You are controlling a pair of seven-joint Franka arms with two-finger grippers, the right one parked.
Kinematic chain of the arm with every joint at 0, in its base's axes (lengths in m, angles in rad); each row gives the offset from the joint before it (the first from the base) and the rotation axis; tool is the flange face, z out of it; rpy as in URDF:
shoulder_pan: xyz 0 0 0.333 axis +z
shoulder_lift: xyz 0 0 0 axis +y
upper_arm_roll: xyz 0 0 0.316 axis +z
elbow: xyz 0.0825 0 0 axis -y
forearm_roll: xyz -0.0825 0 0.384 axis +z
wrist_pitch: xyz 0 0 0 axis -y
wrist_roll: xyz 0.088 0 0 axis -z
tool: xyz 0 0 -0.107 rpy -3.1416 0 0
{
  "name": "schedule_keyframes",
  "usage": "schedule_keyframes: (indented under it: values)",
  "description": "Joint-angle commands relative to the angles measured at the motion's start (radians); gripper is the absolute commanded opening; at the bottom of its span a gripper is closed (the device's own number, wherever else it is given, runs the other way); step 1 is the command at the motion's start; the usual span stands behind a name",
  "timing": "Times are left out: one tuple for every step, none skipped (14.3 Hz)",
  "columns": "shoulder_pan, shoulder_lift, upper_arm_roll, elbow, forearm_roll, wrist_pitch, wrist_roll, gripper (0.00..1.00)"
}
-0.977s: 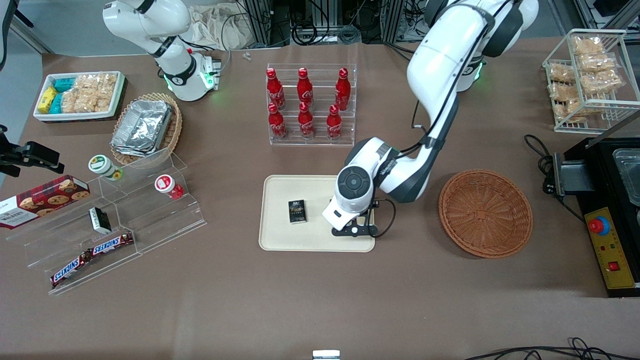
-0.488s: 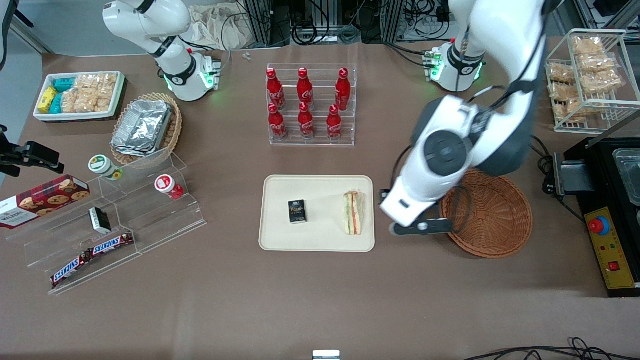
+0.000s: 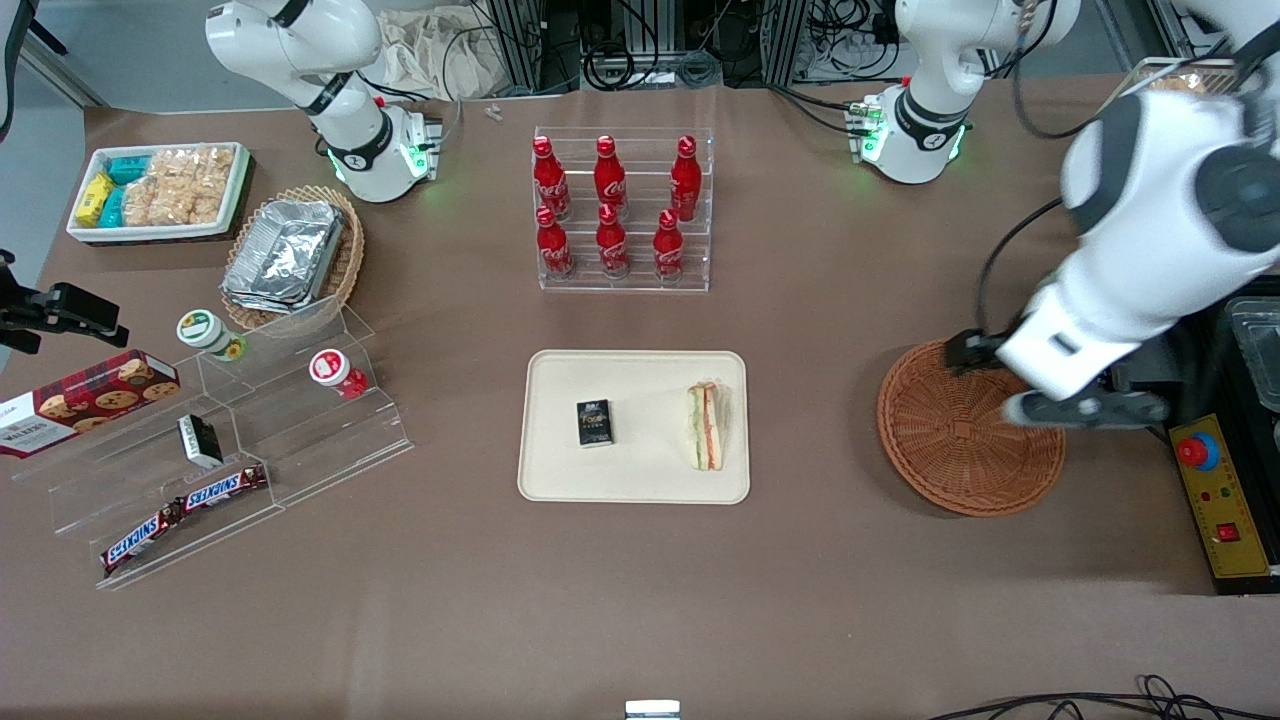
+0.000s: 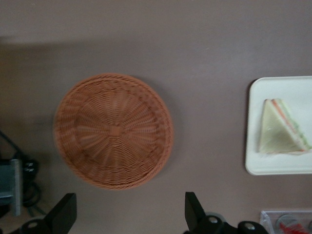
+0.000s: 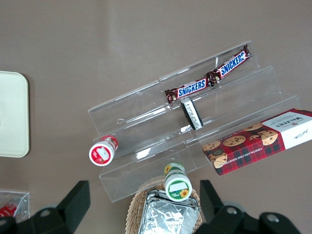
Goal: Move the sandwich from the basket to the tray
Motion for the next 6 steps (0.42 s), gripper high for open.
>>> schedule_keyframes:
  values:
    - [-0.005, -0.081, 0.052, -0.072, 0.016, -0.045, 0.116, 1.0]
    - [0.0, -0.075, 0.056, -0.049, 0.023, -0.075, 0.145, 1.0]
    - [0.006, -0.067, 0.056, -0.026, 0.025, -0.089, 0.167, 1.0]
    - [0.008, -0.046, 0.056, 0.015, 0.018, -0.103, 0.175, 1.0]
    - [0.008, -0.018, 0.056, 0.056, 0.01, -0.129, 0.178, 1.0]
    - [0.006, 0.017, 0.054, 0.11, 0.01, -0.152, 0.176, 1.0]
